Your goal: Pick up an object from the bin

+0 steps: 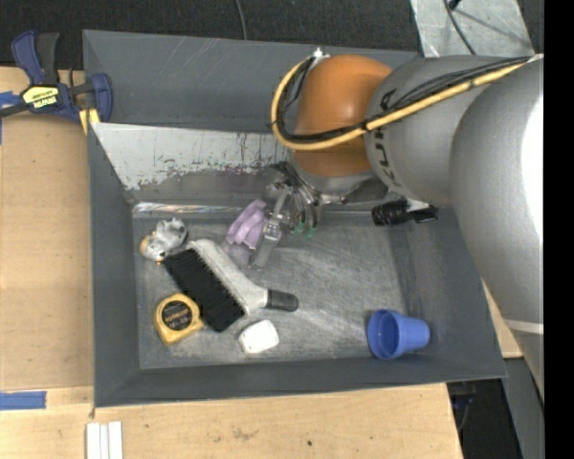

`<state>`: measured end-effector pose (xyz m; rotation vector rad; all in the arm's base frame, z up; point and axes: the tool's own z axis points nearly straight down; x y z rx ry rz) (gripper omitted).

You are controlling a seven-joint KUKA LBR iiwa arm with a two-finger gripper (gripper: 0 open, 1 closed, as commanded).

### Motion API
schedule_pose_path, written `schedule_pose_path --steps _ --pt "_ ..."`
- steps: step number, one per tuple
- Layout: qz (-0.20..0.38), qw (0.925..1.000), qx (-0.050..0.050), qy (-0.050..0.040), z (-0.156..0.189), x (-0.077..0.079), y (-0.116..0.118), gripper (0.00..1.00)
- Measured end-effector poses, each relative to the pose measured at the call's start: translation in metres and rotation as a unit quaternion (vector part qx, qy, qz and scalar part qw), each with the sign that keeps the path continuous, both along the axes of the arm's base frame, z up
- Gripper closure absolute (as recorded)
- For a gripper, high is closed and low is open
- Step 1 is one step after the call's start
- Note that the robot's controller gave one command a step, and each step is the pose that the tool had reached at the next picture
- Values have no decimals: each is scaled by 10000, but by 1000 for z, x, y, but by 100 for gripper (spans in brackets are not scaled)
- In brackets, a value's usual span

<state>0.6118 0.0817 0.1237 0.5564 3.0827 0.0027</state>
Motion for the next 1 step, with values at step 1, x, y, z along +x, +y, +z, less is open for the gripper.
schedule_pose_path --steps 1 --pt "1384 9904 -9 45 -38 -4 9 0"
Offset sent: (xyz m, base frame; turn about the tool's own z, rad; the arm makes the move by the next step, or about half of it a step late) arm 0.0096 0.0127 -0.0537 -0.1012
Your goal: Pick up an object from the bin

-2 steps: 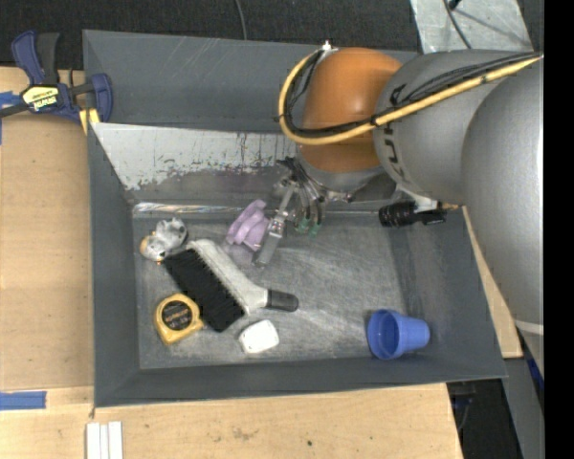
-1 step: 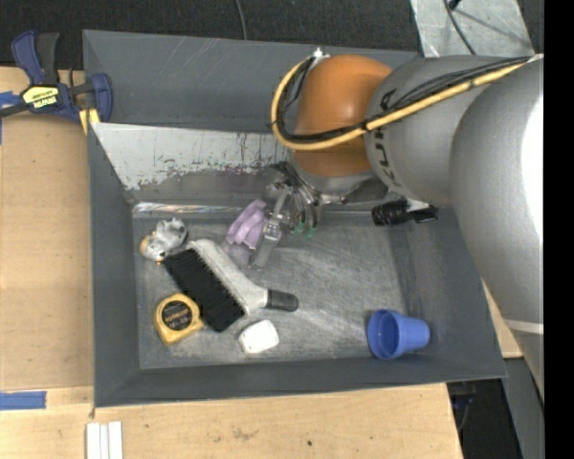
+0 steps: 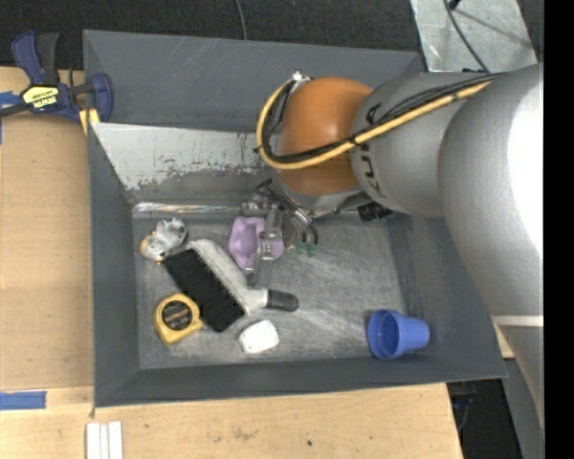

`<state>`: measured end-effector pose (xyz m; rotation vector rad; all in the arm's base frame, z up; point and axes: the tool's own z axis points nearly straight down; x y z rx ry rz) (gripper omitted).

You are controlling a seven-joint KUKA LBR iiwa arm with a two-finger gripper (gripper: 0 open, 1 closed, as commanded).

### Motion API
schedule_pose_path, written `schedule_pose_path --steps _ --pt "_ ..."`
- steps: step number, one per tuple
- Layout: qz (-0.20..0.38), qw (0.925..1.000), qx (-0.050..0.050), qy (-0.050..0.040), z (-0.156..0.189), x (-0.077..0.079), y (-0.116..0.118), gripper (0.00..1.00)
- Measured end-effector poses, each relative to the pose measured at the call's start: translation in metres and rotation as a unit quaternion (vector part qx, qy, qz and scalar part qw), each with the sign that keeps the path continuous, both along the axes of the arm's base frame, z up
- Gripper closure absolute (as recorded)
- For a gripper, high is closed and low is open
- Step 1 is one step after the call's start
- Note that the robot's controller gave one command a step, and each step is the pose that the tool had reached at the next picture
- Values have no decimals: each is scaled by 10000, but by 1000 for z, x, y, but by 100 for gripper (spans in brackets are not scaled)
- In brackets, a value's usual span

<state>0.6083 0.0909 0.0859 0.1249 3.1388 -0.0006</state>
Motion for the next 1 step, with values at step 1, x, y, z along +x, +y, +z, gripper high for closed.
schedule_pose_path --steps 1 --pt "-880 9961 9 -55 -7 19 2 100"
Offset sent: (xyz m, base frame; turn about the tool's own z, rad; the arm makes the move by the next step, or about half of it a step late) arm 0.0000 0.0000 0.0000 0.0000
